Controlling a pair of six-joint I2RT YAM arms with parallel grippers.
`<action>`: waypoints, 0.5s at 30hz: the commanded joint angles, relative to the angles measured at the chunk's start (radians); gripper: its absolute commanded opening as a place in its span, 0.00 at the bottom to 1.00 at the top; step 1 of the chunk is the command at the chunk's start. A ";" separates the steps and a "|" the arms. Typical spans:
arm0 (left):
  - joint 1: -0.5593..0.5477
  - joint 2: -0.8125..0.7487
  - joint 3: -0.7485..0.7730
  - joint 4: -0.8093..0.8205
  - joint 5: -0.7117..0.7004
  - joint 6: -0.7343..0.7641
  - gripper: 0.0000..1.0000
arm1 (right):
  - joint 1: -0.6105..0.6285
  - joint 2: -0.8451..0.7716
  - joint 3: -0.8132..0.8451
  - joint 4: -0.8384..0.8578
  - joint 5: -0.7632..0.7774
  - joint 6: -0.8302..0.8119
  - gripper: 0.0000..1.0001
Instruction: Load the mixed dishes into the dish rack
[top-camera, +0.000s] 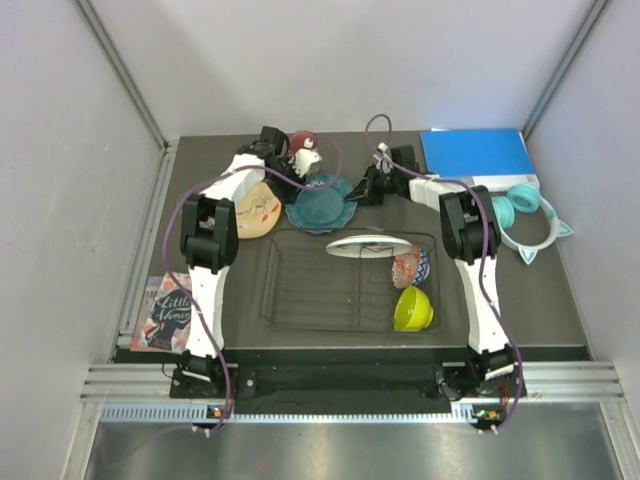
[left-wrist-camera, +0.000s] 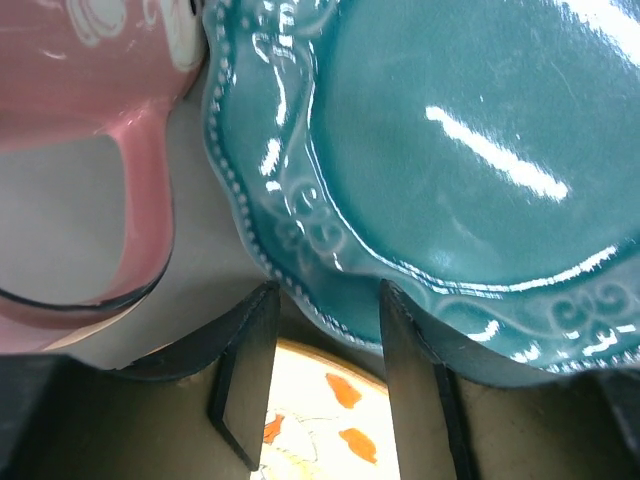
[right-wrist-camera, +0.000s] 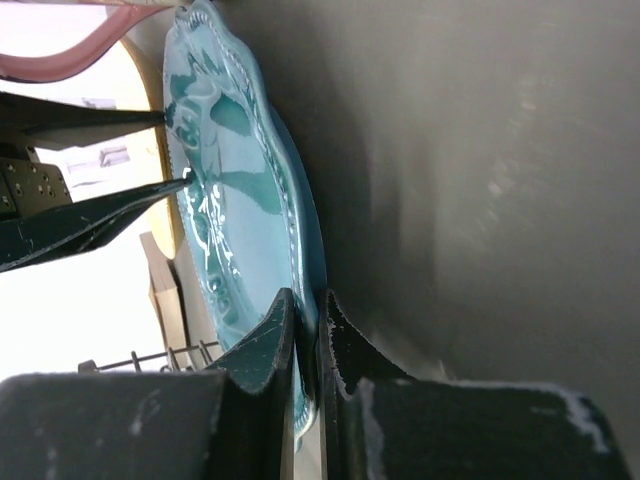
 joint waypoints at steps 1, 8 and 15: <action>0.010 -0.043 0.028 -0.018 0.072 -0.036 0.50 | -0.070 -0.159 -0.026 0.034 0.048 -0.040 0.00; 0.008 -0.049 0.036 -0.022 0.117 -0.057 0.51 | -0.155 -0.226 -0.095 0.035 0.085 -0.052 0.00; -0.016 -0.023 0.069 -0.021 0.112 -0.042 0.52 | -0.165 -0.199 -0.109 -0.014 0.051 -0.083 0.00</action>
